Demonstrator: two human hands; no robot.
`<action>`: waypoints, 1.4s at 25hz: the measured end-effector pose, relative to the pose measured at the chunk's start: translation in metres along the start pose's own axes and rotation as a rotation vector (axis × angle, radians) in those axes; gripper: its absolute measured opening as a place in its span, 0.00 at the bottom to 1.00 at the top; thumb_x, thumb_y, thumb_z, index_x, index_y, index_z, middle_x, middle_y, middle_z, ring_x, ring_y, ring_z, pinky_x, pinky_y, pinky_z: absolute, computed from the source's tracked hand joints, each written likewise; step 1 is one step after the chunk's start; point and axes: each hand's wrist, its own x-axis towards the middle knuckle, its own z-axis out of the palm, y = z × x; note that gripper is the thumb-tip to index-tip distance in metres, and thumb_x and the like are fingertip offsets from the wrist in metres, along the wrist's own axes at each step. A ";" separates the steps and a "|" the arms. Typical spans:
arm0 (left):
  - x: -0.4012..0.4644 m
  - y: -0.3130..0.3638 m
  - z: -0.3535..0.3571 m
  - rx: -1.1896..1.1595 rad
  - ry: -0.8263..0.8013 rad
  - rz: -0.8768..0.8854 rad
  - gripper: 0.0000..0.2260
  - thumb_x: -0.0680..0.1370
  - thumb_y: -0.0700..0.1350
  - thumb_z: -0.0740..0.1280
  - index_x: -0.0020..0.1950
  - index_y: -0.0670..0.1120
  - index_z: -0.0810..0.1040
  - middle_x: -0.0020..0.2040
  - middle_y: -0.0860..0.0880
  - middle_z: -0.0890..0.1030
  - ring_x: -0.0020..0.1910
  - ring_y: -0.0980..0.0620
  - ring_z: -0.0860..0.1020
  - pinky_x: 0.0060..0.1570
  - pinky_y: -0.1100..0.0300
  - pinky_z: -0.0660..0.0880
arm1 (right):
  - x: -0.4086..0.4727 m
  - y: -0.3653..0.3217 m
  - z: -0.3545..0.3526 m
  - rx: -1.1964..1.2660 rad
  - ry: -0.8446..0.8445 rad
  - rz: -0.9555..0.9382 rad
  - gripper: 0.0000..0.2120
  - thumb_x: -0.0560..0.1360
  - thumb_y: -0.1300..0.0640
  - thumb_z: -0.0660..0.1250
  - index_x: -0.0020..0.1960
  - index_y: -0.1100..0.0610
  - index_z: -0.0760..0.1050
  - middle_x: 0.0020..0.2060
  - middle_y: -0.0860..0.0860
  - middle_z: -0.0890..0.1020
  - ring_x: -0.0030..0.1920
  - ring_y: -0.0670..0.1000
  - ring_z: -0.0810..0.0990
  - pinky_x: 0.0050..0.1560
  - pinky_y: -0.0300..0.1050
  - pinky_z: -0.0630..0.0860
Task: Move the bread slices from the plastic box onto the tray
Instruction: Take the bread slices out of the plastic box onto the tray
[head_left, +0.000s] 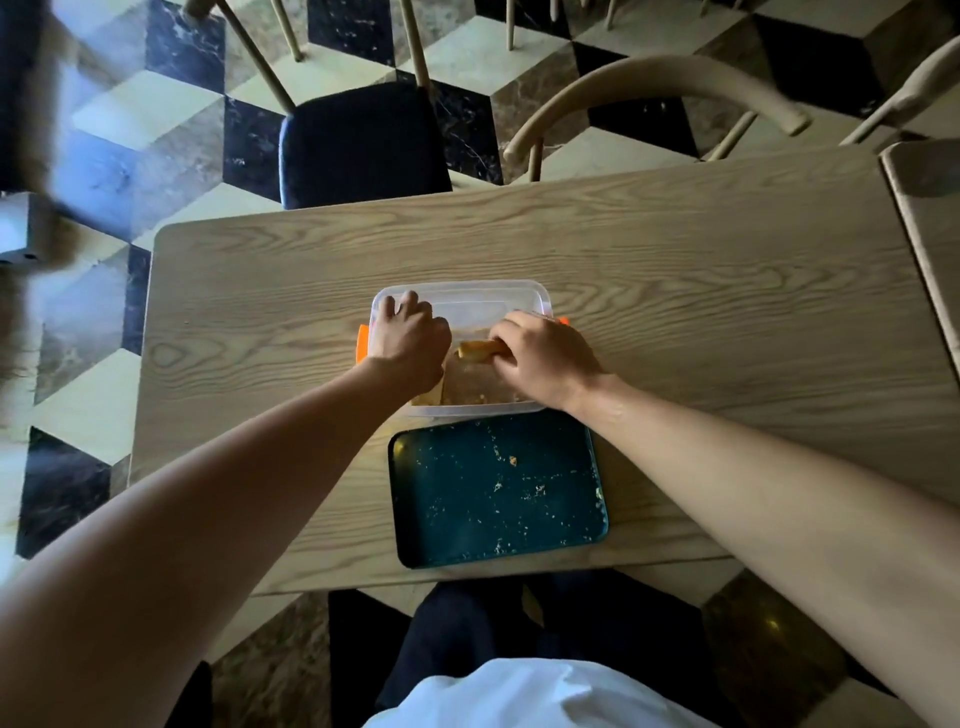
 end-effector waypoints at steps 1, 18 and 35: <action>-0.001 0.003 -0.001 -0.045 0.013 0.004 0.13 0.72 0.47 0.69 0.55 0.46 0.80 0.56 0.44 0.81 0.63 0.41 0.72 0.59 0.46 0.67 | -0.003 -0.001 -0.001 0.038 0.035 0.019 0.07 0.74 0.56 0.68 0.50 0.58 0.78 0.46 0.53 0.83 0.44 0.56 0.81 0.41 0.50 0.79; -0.086 -0.036 -0.043 -1.380 0.442 -0.484 0.09 0.68 0.40 0.77 0.43 0.53 0.83 0.36 0.56 0.81 0.36 0.55 0.80 0.38 0.59 0.78 | -0.059 -0.018 -0.059 0.727 0.368 0.385 0.08 0.72 0.49 0.73 0.45 0.53 0.82 0.36 0.48 0.86 0.35 0.43 0.81 0.39 0.39 0.76; -0.160 0.040 0.090 -1.792 -0.113 -0.620 0.09 0.67 0.40 0.81 0.43 0.47 0.84 0.39 0.47 0.85 0.38 0.52 0.82 0.39 0.51 0.82 | -0.149 0.014 0.052 1.004 0.110 0.926 0.03 0.74 0.56 0.73 0.46 0.56 0.81 0.44 0.55 0.86 0.45 0.51 0.82 0.48 0.47 0.78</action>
